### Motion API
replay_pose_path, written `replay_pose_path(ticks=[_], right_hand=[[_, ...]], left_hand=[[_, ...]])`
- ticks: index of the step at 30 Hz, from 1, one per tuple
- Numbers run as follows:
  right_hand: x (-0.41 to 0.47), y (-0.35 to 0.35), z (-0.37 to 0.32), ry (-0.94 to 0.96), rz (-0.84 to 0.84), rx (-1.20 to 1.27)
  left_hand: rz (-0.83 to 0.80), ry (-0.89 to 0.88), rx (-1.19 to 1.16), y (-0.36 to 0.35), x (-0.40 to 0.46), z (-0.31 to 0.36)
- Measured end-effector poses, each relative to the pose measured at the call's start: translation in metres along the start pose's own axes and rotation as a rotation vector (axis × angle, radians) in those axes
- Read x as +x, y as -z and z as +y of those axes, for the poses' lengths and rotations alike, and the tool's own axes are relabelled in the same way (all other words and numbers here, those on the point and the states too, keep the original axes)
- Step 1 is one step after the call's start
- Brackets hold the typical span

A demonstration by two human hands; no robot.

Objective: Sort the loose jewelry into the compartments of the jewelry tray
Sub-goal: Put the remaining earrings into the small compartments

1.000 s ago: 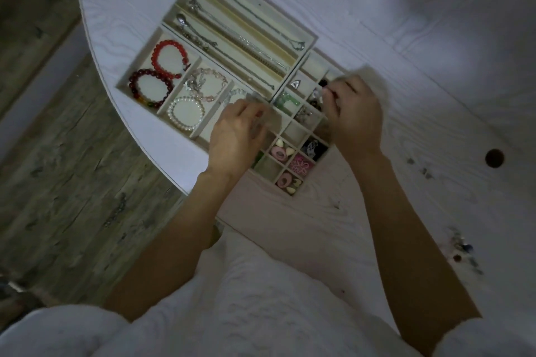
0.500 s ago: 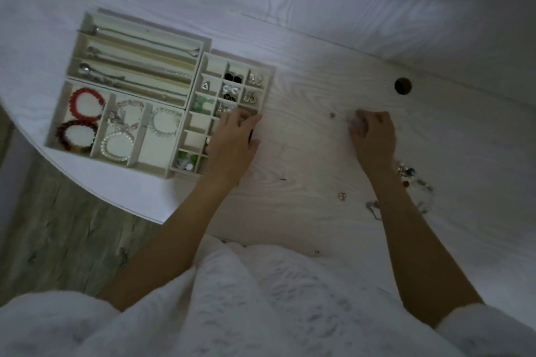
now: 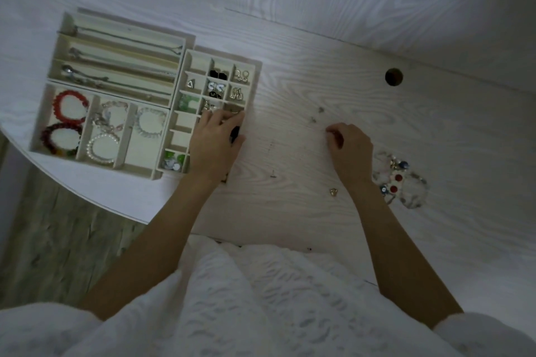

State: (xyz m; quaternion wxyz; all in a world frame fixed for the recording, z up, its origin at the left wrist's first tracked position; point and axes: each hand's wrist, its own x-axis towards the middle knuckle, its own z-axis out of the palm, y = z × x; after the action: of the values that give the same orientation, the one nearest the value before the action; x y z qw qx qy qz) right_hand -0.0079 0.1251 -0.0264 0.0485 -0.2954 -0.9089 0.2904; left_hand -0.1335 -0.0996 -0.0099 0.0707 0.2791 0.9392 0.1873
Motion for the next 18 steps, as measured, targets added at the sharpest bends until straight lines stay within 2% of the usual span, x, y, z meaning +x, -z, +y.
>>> replay_pose_path(ticks=[6,10,15,18], right_hand=[[0.000,0.002,-0.004,0.028,-0.031,0.046],[-0.002,0.001,-0.012,0.061,-0.034,-0.030],[0.001,-0.001,-0.016,-0.016,-0.071,-0.065],[0.004,0.003,-0.023,0.032,-0.022,-0.032]], left_hand=[[0.018,-0.002,0.001,0.001,-0.001,0.002],[0.007,0.014,-0.014,0.003,-0.002,0.001],[0.001,0.018,-0.030,0.004,-0.002,0.000],[-0.009,0.020,-0.038,0.002,-0.002,-0.001]])
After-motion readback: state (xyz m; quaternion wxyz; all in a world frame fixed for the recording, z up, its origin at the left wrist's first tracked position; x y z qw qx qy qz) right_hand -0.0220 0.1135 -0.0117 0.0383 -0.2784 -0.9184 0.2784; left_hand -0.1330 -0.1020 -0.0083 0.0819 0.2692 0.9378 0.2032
